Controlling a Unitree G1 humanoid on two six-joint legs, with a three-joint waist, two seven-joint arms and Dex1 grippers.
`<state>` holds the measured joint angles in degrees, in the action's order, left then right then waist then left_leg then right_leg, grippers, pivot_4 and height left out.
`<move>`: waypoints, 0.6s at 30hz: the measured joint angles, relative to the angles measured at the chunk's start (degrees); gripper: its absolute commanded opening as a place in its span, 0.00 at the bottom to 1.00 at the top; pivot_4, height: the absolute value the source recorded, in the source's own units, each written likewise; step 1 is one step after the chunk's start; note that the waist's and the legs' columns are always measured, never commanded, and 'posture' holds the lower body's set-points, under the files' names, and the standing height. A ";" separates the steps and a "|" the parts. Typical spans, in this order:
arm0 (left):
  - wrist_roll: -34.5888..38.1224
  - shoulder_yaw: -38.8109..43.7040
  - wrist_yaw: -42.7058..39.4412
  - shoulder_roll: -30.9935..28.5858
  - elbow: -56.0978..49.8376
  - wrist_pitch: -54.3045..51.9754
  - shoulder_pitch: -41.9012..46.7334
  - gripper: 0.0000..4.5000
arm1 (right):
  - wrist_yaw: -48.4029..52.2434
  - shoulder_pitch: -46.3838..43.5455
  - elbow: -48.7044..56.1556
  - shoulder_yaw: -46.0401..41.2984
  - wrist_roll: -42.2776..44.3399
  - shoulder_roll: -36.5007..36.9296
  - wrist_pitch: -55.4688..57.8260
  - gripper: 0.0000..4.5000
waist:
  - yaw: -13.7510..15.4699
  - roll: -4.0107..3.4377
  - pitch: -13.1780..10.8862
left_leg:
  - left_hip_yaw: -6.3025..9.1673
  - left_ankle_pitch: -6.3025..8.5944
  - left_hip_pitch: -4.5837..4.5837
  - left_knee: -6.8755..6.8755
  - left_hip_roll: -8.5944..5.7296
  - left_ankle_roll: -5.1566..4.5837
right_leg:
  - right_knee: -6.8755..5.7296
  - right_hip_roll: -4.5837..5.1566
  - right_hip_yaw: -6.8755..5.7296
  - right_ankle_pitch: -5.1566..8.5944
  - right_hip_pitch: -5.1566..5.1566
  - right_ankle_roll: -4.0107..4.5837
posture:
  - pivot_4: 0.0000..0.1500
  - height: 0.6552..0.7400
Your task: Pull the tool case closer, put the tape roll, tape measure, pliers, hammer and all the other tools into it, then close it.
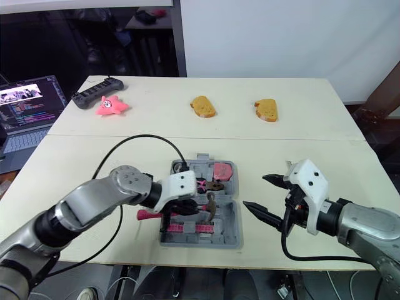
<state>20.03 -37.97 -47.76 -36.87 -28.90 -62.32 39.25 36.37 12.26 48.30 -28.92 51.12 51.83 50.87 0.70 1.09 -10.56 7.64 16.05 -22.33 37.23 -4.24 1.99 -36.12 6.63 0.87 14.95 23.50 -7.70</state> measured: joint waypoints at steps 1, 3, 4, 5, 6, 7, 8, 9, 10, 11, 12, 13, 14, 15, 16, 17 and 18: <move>-0.49 -1.31 0.28 1.13 0.89 -0.42 0.71 0.00 | 0.06 0.49 0.00 -0.41 0.35 0.33 0.06 1.00 | 0.06 0.00 0.00 | 0.00 0.00 0.00 0.02 -0.01 0.00 | 0.00 0.01 0.00 0.00 -0.02 0.00 | 1.00 1.00; -1.42 -3.32 0.97 3.58 2.34 -1.23 2.02 0.00 | 0.65 0.59 0.03 -0.87 0.95 1.19 0.03 1.00 | 0.12 0.00 0.00 | -0.01 0.00 -0.01 0.11 -0.02 0.00 | 0.00 0.01 -0.01 0.00 -0.06 -0.01 | 1.00 1.00; -2.15 -4.37 1.80 5.69 3.72 -1.96 3.08 0.00 | 1.48 0.63 0.06 -0.88 1.10 1.95 -0.06 1.00 | 0.21 0.00 0.00 | -0.01 0.00 -0.01 0.17 -0.05 -0.01 | 0.01 0.02 -0.04 -0.02 -0.12 -0.05 | 1.00 1.00; -2.82 -5.13 2.63 7.76 4.82 -2.49 3.94 0.00 | 2.36 0.62 0.12 -0.85 1.27 2.56 -0.17 1.00 | 0.23 0.02 -0.01 | -0.02 0.00 -0.03 0.21 -0.05 -0.01 | 0.02 0.02 -0.04 -0.04 -0.13 -0.09 | 1.00 1.00; -3.28 -5.74 3.15 9.17 5.44 -2.57 4.57 0.00 | 3.02 0.56 0.16 -0.72 1.31 3.04 -0.39 1.00 | 0.17 0.02 -0.01 | -0.02 0.01 -0.03 0.22 -0.05 -0.03 | 0.03 0.02 -0.04 -0.05 -0.13 -0.10 | 1.00 1.00; -3.76 -6.66 3.54 10.29 5.98 -2.61 5.36 0.00 | 3.77 0.36 0.10 -0.44 1.25 3.47 -0.77 1.00 | 0.11 0.02 -0.01 | -0.02 0.02 -0.03 0.23 -0.05 -0.05 | 0.03 0.02 -0.03 -0.05 -0.13 -0.10 | 1.00 1.00; -4.34 -7.70 3.86 11.18 6.45 -2.54 6.10 0.00 | 4.43 0.08 0.01 -0.10 1.13 3.67 -1.21 1.00 | 0.05 0.02 -0.01 | -0.02 0.03 -0.03 0.22 -0.05 -0.05 | 0.02 0.02 -0.03 -0.05 -0.13 -0.10 | 1.00 1.00; -5.19 -9.04 4.14 11.89 7.12 -2.30 6.79 0.00 | 5.09 -0.21 -0.23 0.54 0.85 3.98 -1.50 1.00 | -0.08 0.01 0.00 | -0.02 0.03 0.01 0.21 -0.03 -0.05 | 0.01 0.01 -0.03 -0.05 -0.12 -0.10 | 1.00 1.00; -5.89 -10.11 4.28 12.40 7.89 -2.04 7.24 0.00 | 5.53 -0.46 -0.40 1.15 0.71 4.18 -1.71 1.00 | -0.15 -0.02 0.01 | -0.04 0.03 0.04 0.20 -0.03 -0.05 | -0.02 0.00 -0.02 -0.04 -0.12 -0.10 | 1.00 1.00; -6.40 -10.90 4.38 12.65 8.48 -1.97 7.44 0.00 | 5.75 -0.82 -0.50 1.71 0.64 4.21 -1.89 1.00 | -0.18 -0.04 0.02 | -0.04 0.03 0.04 0.20 -0.01 -0.05 | -0.03 -0.03 -0.02 -0.04 -0.11 -0.10 | 1.00 1.00; -6.79 -11.19 4.39 12.72 8.82 -1.97 7.44 0.00 | 5.82 -1.04 -0.64 1.94 0.51 4.21 -2.11 1.00 | -0.16 -0.05 0.01 | -0.03 0.02 0.04 0.20 -0.01 -0.05 | -0.05 -0.04 -0.02 -0.04 -0.10 -0.09 | 1.00 1.00; -7.10 -11.43 4.42 12.74 9.13 -1.97 7.45 0.00 | 5.77 -1.44 -0.85 2.28 0.23 4.21 -2.31 1.00 | -0.08 -0.05 0.02 | -0.01 0.02 0.04 0.20 0.00 -0.05 | -0.05 -0.05 -0.02 -0.04 -0.10 -0.09 | 1.00 1.00; -7.38 -11.86 4.44 12.79 9.34 -1.94 7.49 0.00 | 5.73 -1.88 -0.91 2.72 0.11 4.21 -2.47 1.00 | 0.01 -0.05 0.02 | 0.00 0.02 0.04 0.21 -0.01 -0.05 | -0.05 -0.03 0.00 -0.04 -0.10 -0.09 | 1.00 1.00; -7.92 -12.54 4.42 12.80 9.84 -1.77 7.70 0.00 | 5.72 -2.13 -0.91 3.27 -0.11 4.22 -2.56 1.00 | 0.05 -0.05 0.02 | 0.00 0.02 0.04 0.22 -0.02 -0.05 | -0.04 -0.01 0.00 -0.04 -0.12 -0.10 | 1.00 1.00; -8.45 -13.14 4.39 12.79 10.46 -1.40 7.77 0.00 | 5.71 -2.22 -0.91 3.79 -0.30 4.21 -2.60 1.00 | 0.08 -0.05 0.02 | 0.01 0.02 0.03 0.23 -0.03 -0.05 | -0.04 0.01 0.01 -0.05 -0.12 -0.10 | 1.00 1.00; -8.80 -13.46 4.36 12.75 10.80 -1.12 7.77 0.00 | 5.72 -2.23 -0.91 4.16 -0.35 4.21 -2.65 1.00 | 0.12 -0.05 0.01 | 0.01 0.02 0.02 0.24 -0.04 -0.05 | -0.04 0.02 0.01 -0.05 -0.12 -0.10 | 1.00 1.00; -9.45 -13.90 4.26 12.57 11.03 -0.87 7.80 0.00 | 5.75 -2.23 -0.91 4.65 -0.58 4.21 -2.85 1.00 | 0.14 -0.04 0.01 | 0.02 0.02 0.02 0.25 -0.04 -0.05 | -0.03 0.02 0.01 -0.05 -0.12 -0.10 | 1.00 1.00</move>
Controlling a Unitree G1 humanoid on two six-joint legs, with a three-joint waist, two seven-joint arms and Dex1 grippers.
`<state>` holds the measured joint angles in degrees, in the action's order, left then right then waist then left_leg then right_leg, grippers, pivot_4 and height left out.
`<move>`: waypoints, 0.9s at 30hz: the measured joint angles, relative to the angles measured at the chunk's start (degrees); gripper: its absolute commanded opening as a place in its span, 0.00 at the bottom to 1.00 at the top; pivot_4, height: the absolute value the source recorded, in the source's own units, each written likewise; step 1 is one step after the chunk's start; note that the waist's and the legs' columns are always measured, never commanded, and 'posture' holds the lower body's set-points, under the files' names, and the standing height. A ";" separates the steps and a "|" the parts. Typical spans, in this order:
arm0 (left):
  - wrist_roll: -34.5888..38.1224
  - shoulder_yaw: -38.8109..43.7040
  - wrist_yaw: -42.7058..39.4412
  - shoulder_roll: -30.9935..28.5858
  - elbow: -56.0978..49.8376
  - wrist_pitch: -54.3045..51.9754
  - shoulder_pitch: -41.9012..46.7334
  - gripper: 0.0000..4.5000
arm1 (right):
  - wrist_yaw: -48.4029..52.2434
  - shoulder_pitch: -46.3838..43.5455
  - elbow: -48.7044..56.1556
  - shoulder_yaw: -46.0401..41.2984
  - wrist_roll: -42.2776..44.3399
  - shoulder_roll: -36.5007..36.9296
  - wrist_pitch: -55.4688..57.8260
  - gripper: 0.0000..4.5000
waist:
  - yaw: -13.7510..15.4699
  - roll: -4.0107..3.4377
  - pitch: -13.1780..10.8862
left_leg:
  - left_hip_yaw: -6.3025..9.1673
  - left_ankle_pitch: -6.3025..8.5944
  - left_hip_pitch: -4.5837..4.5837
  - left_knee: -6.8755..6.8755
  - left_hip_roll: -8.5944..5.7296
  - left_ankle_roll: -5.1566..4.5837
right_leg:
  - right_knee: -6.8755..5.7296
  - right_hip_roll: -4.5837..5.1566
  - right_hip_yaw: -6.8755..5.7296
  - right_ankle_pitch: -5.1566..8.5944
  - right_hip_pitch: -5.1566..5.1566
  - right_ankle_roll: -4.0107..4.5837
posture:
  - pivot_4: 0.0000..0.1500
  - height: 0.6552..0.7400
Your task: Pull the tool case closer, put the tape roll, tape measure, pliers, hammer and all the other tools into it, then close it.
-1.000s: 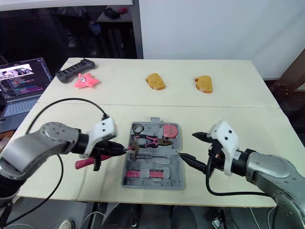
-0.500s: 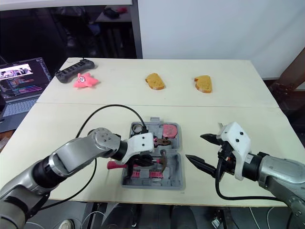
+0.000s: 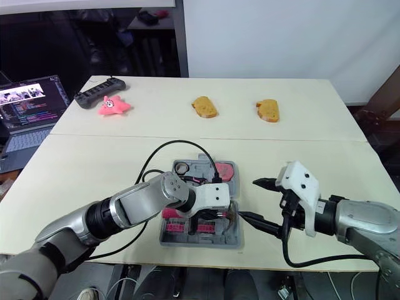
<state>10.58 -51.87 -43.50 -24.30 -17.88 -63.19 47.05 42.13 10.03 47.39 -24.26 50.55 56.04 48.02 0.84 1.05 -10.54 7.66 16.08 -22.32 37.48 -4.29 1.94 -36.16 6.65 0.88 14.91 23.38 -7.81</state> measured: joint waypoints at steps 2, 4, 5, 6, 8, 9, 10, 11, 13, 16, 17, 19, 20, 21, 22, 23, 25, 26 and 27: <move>-0.68 -0.91 -0.34 -0.35 0.91 0.30 0.28 0.00 | 0.30 0.00 -0.01 1.46 -1.00 0.02 -0.43 1.00 | -0.05 0.00 0.00 | 0.00 0.00 0.00 0.00 0.00 0.00 | -0.01 0.00 0.00 0.00 0.00 0.00 | 1.00 1.00; -0.95 -1.22 -0.63 -0.39 1.23 0.30 0.27 0.00 | 0.58 -0.03 -0.03 2.27 -1.61 0.11 -0.70 1.00 | -0.06 -0.01 0.00 | 0.01 0.00 0.00 0.00 0.00 0.00 | -0.01 0.00 -0.01 0.00 0.00 0.00 | 1.00 1.00; -0.97 -1.29 -0.98 -0.36 1.29 0.29 0.26 0.00 | 0.68 -0.26 -0.14 2.78 -2.06 0.19 -0.83 1.00 | -0.07 -0.01 0.00 | 0.01 0.00 0.00 0.01 0.00 0.00 | -0.01 0.00 0.00 0.00 0.00 0.00 | 1.00 1.00; -1.14 -1.34 -1.24 -0.31 1.32 0.37 0.26 0.00 | 0.84 -0.61 -0.36 3.26 -2.33 0.19 -0.94 1.00 | -0.07 -0.01 0.00 | 0.01 0.00 0.00 0.01 0.00 0.00 | -0.01 0.00 -0.01 0.00 0.00 0.00 | 1.00 1.00; -1.49 -1.40 -1.43 -0.17 1.86 1.15 0.26 0.00 | 1.00 -1.19 -0.39 3.51 -2.69 0.19 -0.99 1.00 | -0.07 -0.01 0.00 | 0.01 0.00 0.00 0.01 0.00 0.00 | -0.02 0.00 -0.01 0.00 0.00 0.00 | 1.00 1.00; -1.79 -1.47 -1.51 -0.08 2.23 1.50 0.24 0.00 | 1.01 -1.50 -0.39 3.56 -2.93 0.19 -1.00 1.00 | -0.07 -0.01 0.01 | 0.01 0.00 0.00 0.01 0.00 0.00 | -0.02 0.00 -0.01 0.00 0.00 0.00 | 1.00 1.00; -2.06 -1.54 -1.57 0.04 2.49 1.68 0.22 0.00 | 1.01 -1.68 -0.39 3.58 -3.08 0.19 -1.01 1.00 | -0.06 -0.01 0.01 | 0.01 0.00 0.00 0.01 0.00 0.00 | -0.02 0.00 -0.01 0.00 0.00 0.00 | 1.00 1.00; -2.25 -1.56 -1.59 0.13 2.68 1.77 0.16 0.00 | 1.02 -1.76 -0.39 3.60 -3.14 0.19 -1.01 1.00 | -0.06 -0.01 0.00 | 0.01 0.00 0.00 0.01 0.00 0.00 | -0.02 0.00 -0.01 0.00 0.00 0.00 | 1.00 1.00; -2.60 -1.64 -1.66 0.31 3.18 2.05 -0.26 0.00 | 1.02 -1.79 -0.39 3.64 -3.22 0.19 -1.00 1.00 | -0.08 -0.01 0.01 | 0.02 0.00 0.00 0.01 0.00 0.00 | -0.02 0.00 0.00 0.00 0.00 0.00 | 1.00 1.00; -2.93 -1.71 -1.95 0.33 3.25 2.49 -0.88 0.00 | 1.00 -1.79 -0.39 3.65 -3.28 0.18 -1.00 1.00 | -0.07 -0.01 0.01 | 0.03 0.00 0.00 0.02 0.00 0.00 | -0.02 0.00 0.00 0.00 0.00 0.00 | 1.00 1.00; -3.26 -1.72 -2.10 0.27 3.30 2.76 -0.99 0.00 | 0.98 -1.80 -0.39 3.65 -3.28 0.18 -0.99 1.00 | -0.06 -0.01 0.01 | 0.03 0.00 0.00 0.02 0.00 0.00 | -0.02 0.00 0.00 0.00 0.00 0.00 | 1.00 1.00; -3.86 -1.72 -2.46 0.21 3.38 3.44 -1.25 0.00 | 0.95 -1.79 -0.39 3.65 -3.27 0.18 -0.99 1.00 | -0.06 -0.01 0.01 | 0.03 0.00 0.00 0.03 0.00 0.00 | -0.02 0.00 0.00 0.00 0.00 0.00 | 1.00 1.00; -4.01 -1.72 -2.61 0.21 3.56 3.79 -1.26 0.00 | 0.92 -1.79 -0.39 3.65 -3.28 0.16 -0.99 1.00 | -0.06 -0.02 0.01 | 0.03 0.00 0.00 0.03 0.00 0.00 | -0.02 0.00 -0.01 0.00 0.00 0.00 | 1.00 1.00; -4.22 -1.72 -2.67 0.25 3.73 4.03 -1.27 0.00 | 0.89 -1.79 -0.39 3.66 -3.28 0.15 -0.99 1.00 | -0.06 -0.02 0.01 | 0.03 0.00 0.00 0.04 0.00 0.00 | -0.03 0.00 0.00 0.00 0.00 0.00 | 1.00 1.00; -4.43 -1.72 -2.81 0.32 4.02 4.37 -1.27 0.00 | 0.83 -1.79 -0.39 3.66 -3.28 0.14 -0.99 1.00 | -0.06 -0.02 0.02 | 0.03 0.00 0.00 0.05 0.00 0.00 | -0.03 0.00 0.00 0.00 -0.01 0.00 | 1.00 1.00; -4.56 -1.72 -3.03 0.33 4.33 4.89 -1.27 0.00 | 0.74 -1.79 -0.39 3.66 -3.27 0.11 -0.99 1.00 | -0.06 -0.02 0.02 | 0.03 0.00 0.00 0.06 0.00 0.00 | -0.03 0.00 -0.01 0.00 -0.02 0.00 | 1.00 1.00; -5.04 -1.71 -3.58 0.46 4.73 5.44 -1.27 0.00 | 0.37 -1.81 -0.38 3.71 -3.26 -0.08 -0.99 1.00 | -0.03 -0.02 0.02 | 0.03 0.00 0.00 0.09 0.00 0.00 | -0.03 0.00 -0.01 0.00 -0.03 0.00 | 1.00 1.00; -5.14 -1.71 -3.74 0.46 4.84 5.68 -1.27 0.00 | 0.30 -1.83 -0.38 3.71 -3.26 -0.17 -0.99 1.00 | -0.03 -0.02 0.02 | 0.03 0.00 0.00 0.11 0.00 0.00 | -0.03 0.00 -0.01 0.00 -0.04 -0.01 | 1.00 1.00; -5.24 -1.71 -3.90 0.39 4.99 6.12 -1.27 0.10 | 0.21 -1.83 -0.38 3.72 -3.25 -0.22 -0.99 1.00 | -0.03 -0.02 0.02 | 0.03 0.01 0.00 0.12 0.00 -0.01 | -0.04 0.00 -0.01 -0.01 -0.04 -0.01 | 1.00 1.00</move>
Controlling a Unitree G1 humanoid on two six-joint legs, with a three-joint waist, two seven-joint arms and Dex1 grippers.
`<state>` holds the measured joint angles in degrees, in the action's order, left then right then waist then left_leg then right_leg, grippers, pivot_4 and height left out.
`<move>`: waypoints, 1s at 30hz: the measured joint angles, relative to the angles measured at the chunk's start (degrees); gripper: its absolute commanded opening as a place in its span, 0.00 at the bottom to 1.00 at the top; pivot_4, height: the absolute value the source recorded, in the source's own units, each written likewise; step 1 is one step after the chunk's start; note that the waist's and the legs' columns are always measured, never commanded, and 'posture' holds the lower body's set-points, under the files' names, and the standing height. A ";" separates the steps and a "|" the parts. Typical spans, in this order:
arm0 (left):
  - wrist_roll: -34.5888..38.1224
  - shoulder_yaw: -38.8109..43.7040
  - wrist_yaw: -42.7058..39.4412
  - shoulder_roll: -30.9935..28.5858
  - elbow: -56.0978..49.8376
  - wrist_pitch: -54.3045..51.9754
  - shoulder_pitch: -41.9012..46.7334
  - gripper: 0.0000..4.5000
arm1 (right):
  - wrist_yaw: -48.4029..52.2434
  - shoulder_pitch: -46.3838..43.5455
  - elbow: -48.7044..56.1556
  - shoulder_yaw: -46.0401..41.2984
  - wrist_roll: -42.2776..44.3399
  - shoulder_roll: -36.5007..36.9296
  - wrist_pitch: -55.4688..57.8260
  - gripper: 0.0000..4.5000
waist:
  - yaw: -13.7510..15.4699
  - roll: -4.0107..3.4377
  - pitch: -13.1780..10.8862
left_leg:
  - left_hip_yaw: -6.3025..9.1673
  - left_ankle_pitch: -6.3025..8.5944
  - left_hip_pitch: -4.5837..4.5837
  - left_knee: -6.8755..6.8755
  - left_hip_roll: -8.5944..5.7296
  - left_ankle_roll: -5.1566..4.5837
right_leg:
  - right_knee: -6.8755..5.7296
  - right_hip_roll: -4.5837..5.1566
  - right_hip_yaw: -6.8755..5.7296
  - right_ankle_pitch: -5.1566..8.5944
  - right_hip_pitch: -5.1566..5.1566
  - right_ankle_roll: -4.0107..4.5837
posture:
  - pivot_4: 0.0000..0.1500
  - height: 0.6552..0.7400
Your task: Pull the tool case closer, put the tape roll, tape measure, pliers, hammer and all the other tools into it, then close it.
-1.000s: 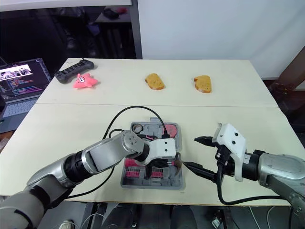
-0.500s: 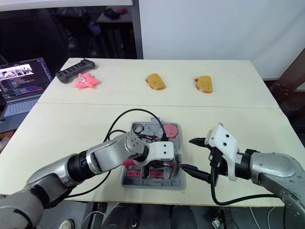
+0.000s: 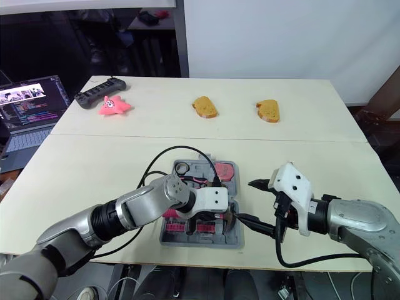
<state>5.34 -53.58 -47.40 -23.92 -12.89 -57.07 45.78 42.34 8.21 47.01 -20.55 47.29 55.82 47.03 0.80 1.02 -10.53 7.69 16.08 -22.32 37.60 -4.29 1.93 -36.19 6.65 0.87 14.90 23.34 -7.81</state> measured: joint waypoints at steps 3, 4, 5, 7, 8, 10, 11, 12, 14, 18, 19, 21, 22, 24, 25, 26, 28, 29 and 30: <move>-0.25 -0.10 -1.06 -0.27 0.11 1.62 -0.38 0.37 | -0.32 -0.02 0.00 0.00 0.03 -0.02 0.00 1.00 | 0.01 -0.02 0.01 | 0.00 0.01 0.00 0.07 0.00 -0.02 | 0.00 0.00 0.01 -0.01 -0.03 -0.01 | 1.00 1.00; -0.25 -0.10 -1.39 -0.37 -0.20 1.97 -0.67 0.48 | -0.39 -0.03 0.00 0.00 0.07 -0.05 0.00 1.00 | 0.06 -0.03 0.01 | 0.01 0.01 0.00 0.12 0.00 -0.02 | 0.00 0.00 0.01 -0.03 -0.06 -0.05 | 1.00 1.00; -0.25 -0.11 -1.54 -0.39 -0.43 2.26 -0.86 0.57 | -0.43 -0.05 0.02 0.00 0.14 -0.08 0.00 1.00 | 0.09 -0.02 0.01 | 0.03 0.01 -0.01 0.18 0.00 -0.02 | 0.00 0.00 0.00 -0.04 -0.09 -0.07 | 1.00 1.00; -1.05 0.30 -1.19 -0.59 -0.93 2.54 -0.97 0.57 | -0.51 -0.06 0.14 0.00 0.33 -0.20 0.02 1.00 | 0.06 -0.02 0.01 | 0.05 0.04 -0.03 0.33 0.00 -0.07 | -0.01 0.00 0.00 -0.06 -0.15 -0.11 | 1.00 1.00; -1.31 0.63 -1.07 -1.02 -0.96 2.53 -0.92 0.57 | -0.54 -0.04 0.18 0.00 0.39 -0.32 0.03 1.00 | 0.02 -0.02 0.01 | 0.04 0.04 -0.03 0.33 0.00 -0.07 | -0.01 0.00 0.01 -0.07 -0.15 -0.12 | 1.00 1.00; -1.33 2.05 -1.12 -2.01 -2.17 2.22 -0.93 0.57 | -0.75 0.00 0.20 -0.02 0.86 -0.56 0.14 1.00 | -0.05 -0.02 0.01 | 0.05 0.06 -0.03 0.34 0.00 -0.10 | -0.01 -0.01 0.00 -0.06 -0.14 -0.11 | 1.00 1.00; -1.29 2.98 -1.13 -2.18 -3.05 2.10 -0.93 0.57 | -0.87 0.04 0.20 -0.04 1.00 -0.57 0.21 1.00 | -0.07 -0.03 0.01 | 0.05 0.06 -0.03 0.34 0.01 -0.11 | -0.02 -0.01 0.00 -0.06 -0.13 -0.11 | 1.00 1.00; -1.14 4.25 -1.15 -2.38 -4.23 1.66 -0.89 0.57 | -0.99 0.08 0.20 -0.08 1.25 -0.57 0.27 1.00 | -0.05 -0.04 0.02 | 0.05 0.07 -0.03 0.34 0.02 -0.11 | -0.03 -0.01 0.00 -0.06 -0.13 -0.12 | 1.00 1.00; -0.78 6.44 -1.42 -2.73 -6.23 1.15 -0.89 0.57 | -1.22 0.11 0.25 -0.08 1.42 -0.57 0.36 1.00 | -0.04 -0.03 0.02 | 0.05 0.07 -0.03 0.34 0.01 -0.12 | -0.02 0.00 0.01 -0.07 -0.13 -0.12 | 1.00 1.00; 1.01 10.55 -2.78 -5.07 -8.23 1.22 -2.39 0.52 | -1.61 0.20 0.49 -0.09 1.65 -0.57 0.48 1.00 | -0.14 -0.05 0.03 | 0.04 0.07 -0.02 0.34 0.01 -0.12 | -0.02 -0.01 0.01 -0.06 -0.13 -0.12 | 1.00 1.00; 1.66 11.88 -3.07 -5.43 -8.30 1.26 -3.27 0.45 | -1.67 0.21 0.51 -0.10 1.76 -0.57 0.49 1.00 | -0.14 -0.05 0.03 | 0.04 0.07 -0.02 0.34 0.02 -0.12 | -0.03 -0.01 0.01 -0.06 -0.13 -0.11 | 1.00 1.00; 2.90 14.08 -3.71 -6.55 -8.49 2.16 -5.38 0.29 | -1.80 0.06 0.54 -0.07 1.84 -0.57 0.50 1.00 | -0.10 -0.05 0.03 | 0.04 0.07 -0.02 0.34 0.03 -0.12 | -0.02 -0.01 0.01 -0.06 -0.13 -0.11 | 1.00 1.00; 3.47 15.39 -4.23 -7.73 -8.55 3.94 -7.16 0.17 | -1.95 0.06 0.54 -0.07 1.83 -0.57 0.50 1.00 | -0.14 -0.05 0.03 | 0.04 0.07 -0.02 0.34 0.05 -0.12 | -0.02 -0.01 0.01 -0.06 -0.12 -0.11 | 1.00 1.00; 4.44 17.76 -4.88 -8.47 -8.19 7.29 -10.40 0.01 | -2.17 0.12 0.53 -0.04 1.81 -0.58 0.50 1.00 | -0.06 -0.06 0.03 | 0.04 0.07 -0.02 0.34 0.07 -0.12 | -0.02 0.00 0.02 -0.07 -0.12 -0.11 | 1.00 1.00; 5.41 19.51 -4.96 -7.95 -7.88 9.07 -12.32 0.01 | -2.27 0.17 0.53 -0.03 1.79 -0.59 0.50 1.00 | 0.05 -0.06 0.03 | 0.05 0.07 -0.02 0.34 0.08 -0.12 | -0.02 0.04 0.02 -0.07 -0.13 -0.11 | 1.00 1.00; 6.07 20.58 -5.04 -7.34 -7.70 10.52 -13.82 0.01 | -2.38 0.14 0.53 0.00 1.78 -0.59 0.50 1.00 | 0.21 -0.06 0.03 | 0.06 0.07 -0.05 0.36 0.05 -0.12 | -0.01 0.08 0.00 -0.07 -0.14 -0.11 | 1.00 1.00; 7.70 22.38 -5.56 -6.10 -6.95 14.11 -16.73 0.01 | -2.59 0.16 0.54 0.02 1.77 -0.60 0.48 1.00 | 0.23 -0.05 0.03 | 0.05 0.08 -0.05 0.38 0.04 -0.13 | 0.01 0.10 0.01 -0.07 -0.15 -0.12 | 1.00 1.00; 7.97 22.71 -5.92 -5.92 -6.25 15.50 -17.67 0.01 | -2.64 0.21 0.53 0.02 1.75 -0.60 0.48 1.00 | 0.15 -0.05 0.03 | 0.04 0.08 -0.06 0.38 0.04 -0.13 | 0.01 0.10 0.01 -0.07 -0.15 -0.12 | 1.00 1.00; 8.38 23.52 -6.23 -5.52 -5.16 17.17 -18.81 0.01 | -2.69 0.21 0.53 0.02 1.75 -0.60 0.48 1.00 | 0.06 -0.06 0.03 | 0.03 0.08 -0.04 0.38 0.05 -0.13 | -0.01 0.10 0.01 -0.07 -0.15 -0.11 | 1.00 1.00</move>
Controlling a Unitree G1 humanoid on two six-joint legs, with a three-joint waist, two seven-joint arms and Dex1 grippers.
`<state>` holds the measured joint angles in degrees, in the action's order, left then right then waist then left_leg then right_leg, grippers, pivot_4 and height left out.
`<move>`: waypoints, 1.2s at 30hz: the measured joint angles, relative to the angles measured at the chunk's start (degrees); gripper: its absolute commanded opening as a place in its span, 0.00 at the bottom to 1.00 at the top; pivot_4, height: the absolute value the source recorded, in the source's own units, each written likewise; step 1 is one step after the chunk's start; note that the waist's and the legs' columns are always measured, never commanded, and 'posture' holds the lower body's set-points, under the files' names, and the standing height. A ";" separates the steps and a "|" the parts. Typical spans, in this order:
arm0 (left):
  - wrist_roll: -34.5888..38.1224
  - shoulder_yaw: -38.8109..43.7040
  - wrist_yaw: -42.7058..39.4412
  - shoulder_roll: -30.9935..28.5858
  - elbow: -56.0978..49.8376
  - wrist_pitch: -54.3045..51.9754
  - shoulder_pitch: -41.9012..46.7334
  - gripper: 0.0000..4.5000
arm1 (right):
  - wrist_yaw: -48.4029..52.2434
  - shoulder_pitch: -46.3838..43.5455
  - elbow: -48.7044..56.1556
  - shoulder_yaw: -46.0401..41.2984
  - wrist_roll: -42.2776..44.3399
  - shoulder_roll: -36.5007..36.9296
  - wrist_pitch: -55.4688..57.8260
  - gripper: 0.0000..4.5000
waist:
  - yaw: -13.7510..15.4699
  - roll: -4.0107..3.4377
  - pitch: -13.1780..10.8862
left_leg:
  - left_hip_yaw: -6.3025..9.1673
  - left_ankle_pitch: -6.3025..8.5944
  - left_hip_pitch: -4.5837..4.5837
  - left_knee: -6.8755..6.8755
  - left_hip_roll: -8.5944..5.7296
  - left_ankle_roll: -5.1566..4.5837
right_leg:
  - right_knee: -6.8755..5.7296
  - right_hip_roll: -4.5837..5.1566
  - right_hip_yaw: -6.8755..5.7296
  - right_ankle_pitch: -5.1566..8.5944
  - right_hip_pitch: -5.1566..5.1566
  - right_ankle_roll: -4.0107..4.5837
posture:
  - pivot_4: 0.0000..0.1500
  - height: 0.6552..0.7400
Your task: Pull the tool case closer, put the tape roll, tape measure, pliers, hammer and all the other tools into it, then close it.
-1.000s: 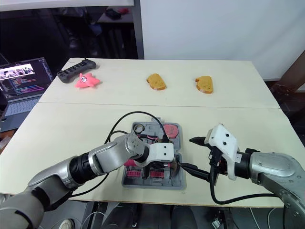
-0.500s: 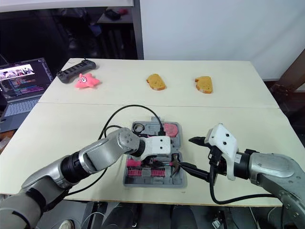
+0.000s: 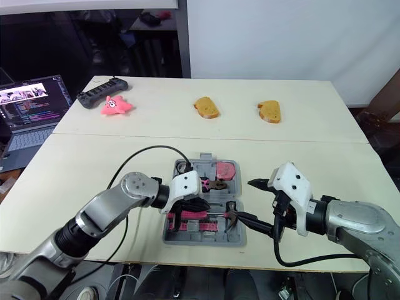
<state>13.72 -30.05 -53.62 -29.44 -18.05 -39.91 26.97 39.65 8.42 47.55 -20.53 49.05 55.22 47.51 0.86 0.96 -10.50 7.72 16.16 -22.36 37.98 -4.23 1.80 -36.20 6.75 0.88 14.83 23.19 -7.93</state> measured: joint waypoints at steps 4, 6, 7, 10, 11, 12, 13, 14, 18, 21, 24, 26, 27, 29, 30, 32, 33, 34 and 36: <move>1.82 2.90 -2.23 1.76 4.68 7.77 -4.16 0.01 | -0.29 0.06 -0.01 0.00 -0.03 -0.01 0.00 1.00 | -0.10 -0.03 0.02 | -0.01 0.01 0.01 -0.01 0.01 -0.01 | 0.00 -0.02 0.00 0.00 0.01 0.00 | 1.00 1.00; 1.19 2.88 -2.81 1.55 6.86 11.05 -5.05 0.01 | -0.42 0.05 0.00 0.00 -0.02 -0.01 0.00 1.00 | -0.07 -0.03 0.02 | -0.01 0.01 0.01 -0.01 0.01 -0.01 | 0.00 -0.02 0.00 0.00 0.01 0.00 | 1.00 1.00; 0.70 2.94 -2.89 1.35 7.79 12.19 -5.38 0.01 | -0.48 0.06 0.00 0.00 -0.01 -0.01 0.01 1.00 | -0.07 -0.03 0.02 | -0.01 0.00 0.01 0.00 0.01 -0.01 | 0.00 -0.02 0.00 0.00 0.01 0.00 | 1.00 1.00; -0.54 3.26 -3.33 1.01 10.22 14.78 -6.63 0.01 | -0.59 0.12 0.00 -0.02 0.03 -0.01 0.01 1.00 | -0.07 -0.04 0.02 | -0.02 0.01 0.01 -0.01 0.00 -0.02 | 0.00 -0.01 0.01 0.00 0.01 0.00 | 1.00 1.00; -0.87 3.27 -3.39 0.79 10.82 15.39 -6.78 0.01 | -0.60 0.15 0.00 -0.02 0.03 -0.01 0.01 1.00 | -0.04 -0.04 0.02 | -0.02 0.01 0.01 -0.01 0.01 -0.02 | 0.00 -0.01 0.00 0.00 0.01 0.00 | 1.00 1.00; -1.40 3.29 -3.40 0.66 11.28 15.88 -6.90 0.01 | -0.61 0.18 0.00 -0.03 0.03 -0.01 0.01 1.00 | -0.01 -0.04 0.02 | -0.01 0.01 0.01 0.00 0.01 -0.02 | 0.00 -0.01 0.00 0.00 0.01 0.00 | 1.00 1.00; -1.90 3.28 -3.40 0.67 11.45 16.31 -6.99 0.01 | -0.62 0.20 0.00 -0.03 0.03 -0.01 0.01 1.00 | -0.01 -0.04 0.02 | -0.02 0.01 0.01 0.00 0.00 -0.02 | 0.00 -0.01 0.01 0.00 0.01 0.00 | 1.00 1.00; -2.08 3.28 -3.40 0.71 11.55 16.70 -7.00 0.01 | -0.64 0.22 0.00 -0.04 0.04 -0.01 0.01 1.00 | -0.03 -0.04 0.02 | -0.02 0.01 0.01 0.00 0.00 -0.02 | 0.00 0.00 0.01 0.00 0.01 0.00 | 1.00 1.00; -3.41 3.28 -3.23 1.25 12.49 17.21 -6.99 0.01 | -0.82 0.43 0.00 -0.09 0.06 -0.01 0.04 1.00 | -0.07 -0.04 0.02 | -0.02 0.01 0.01 -0.01 0.01 -0.02 | 0.00 -0.01 0.00 0.00 0.01 0.00 | 1.00 1.00; -4.33 2.91 -3.06 2.06 13.51 17.52 -7.00 0.01 | -1.02 0.54 0.00 -0.09 0.12 -0.01 0.10 1.00 | -0.07 -0.04 0.02 | -0.03 0.02 0.01 -0.01 0.00 -0.02 | 0.00 -0.01 0.00 0.00 0.01 0.00 | 1.00 1.00; -5.60 2.23 -3.03 2.28 13.63 17.53 -6.97 0.01 | -1.14 0.60 0.01 -0.10 0.30 -0.01 0.33 1.00 | -0.08 -0.04 0.03 | -0.02 0.02 0.01 -0.01 0.00 -0.02 | 0.00 -0.01 0.00 0.00 0.01 0.00 | 1.00 1.00; -6.30 1.95 -3.06 2.28 13.87 17.92 -6.94 0.01 | -1.24 0.63 0.02 -0.10 0.62 -0.01 0.49 1.00 | -0.07 -0.05 0.03 | -0.02 0.02 0.01 -0.01 0.01 -0.03 | 0.00 -0.01 0.00 0.00 0.01 0.00 | 1.00 1.00; -6.98 1.56 -3.06 2.29 14.45 18.41 -6.90 0.01 | -1.33 0.66 0.07 -0.11 0.69 -0.01 0.53 1.00 | -0.07 -0.05 0.03 | -0.02 0.02 0.01 -0.01 0.00 -0.03 | 0.00 -0.01 0.00 0.00 0.01 0.00 | 1.00 1.00; -8.04 1.21 -3.05 2.37 15.30 19.50 -6.54 0.01 | -1.48 0.82 0.09 -0.25 0.72 0.00 0.68 1.00 | -0.07 -0.07 0.05 | -0.02 0.02 0.03 -0.01 0.00 -0.03 | 0.00 -0.02 0.00 0.00 -0.01 0.00 | 1.00 1.00; -8.55 0.92 -2.93 2.52 15.77 19.58 -6.35 0.01 | -1.51 0.85 0.09 -0.38 0.77 0.00 0.80 1.00 | -0.06 -0.13 0.11 | -0.02 0.02 0.04 -0.01 0.00 -0.03 | 0.01 -0.02 0.00 0.00 -0.04 0.00 | 1.00 1.00; -9.71 -0.14 -2.61 2.71 15.85 19.96 -6.05 0.01 | -1.54 0.87 0.10 -0.72 1.04 0.01 0.97 1.00 | 0.04 -0.26 0.29 | -0.02 0.02 0.09 -0.01 -0.01 -0.04 | 0.04 0.00 0.00 0.00 -0.13 0.00 | 1.00 1.00; -10.20 -0.47 -2.59 2.70 15.89 20.25 -6.02 0.01 | -1.53 0.89 0.14 -0.87 1.32 0.03 1.00 1.00 | 0.06 -0.30 0.38 | -0.02 0.03 0.15 -0.01 -0.01 -0.05 | 0.06 0.00 -0.01 0.00 -0.20 0.00 | 1.00 1.00; -10.64 -0.67 -2.62 2.67 15.89 20.37 -6.00 0.01 | -1.53 0.96 0.26 -1.18 1.48 0.03 1.06 1.00 | 0.04 -0.35 0.46 | -0.02 0.05 0.24 -0.01 0.00 -0.08 | 0.08 0.00 -0.01 0.00 -0.30 -0.01 | 1.00 1.00; -11.88 -1.74 -2.67 2.43 16.42 20.89 -6.00 0.01 | -1.54 1.09 0.60 -1.74 1.88 0.08 1.18 1.00 | -0.01 -0.40 0.65 | -0.03 0.11 0.49 -0.04 0.01 -0.17 | 0.11 0.00 -0.01 0.02 -0.53 -0.03 | 1.00 1.00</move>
<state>1.85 -31.80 -56.29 -27.00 -1.62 -19.02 20.97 38.11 9.51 48.15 -22.27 50.92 55.30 48.69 0.85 0.56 -9.85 7.69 16.27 -21.87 37.94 -4.23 1.63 -36.09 6.74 0.86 14.86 22.66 -7.96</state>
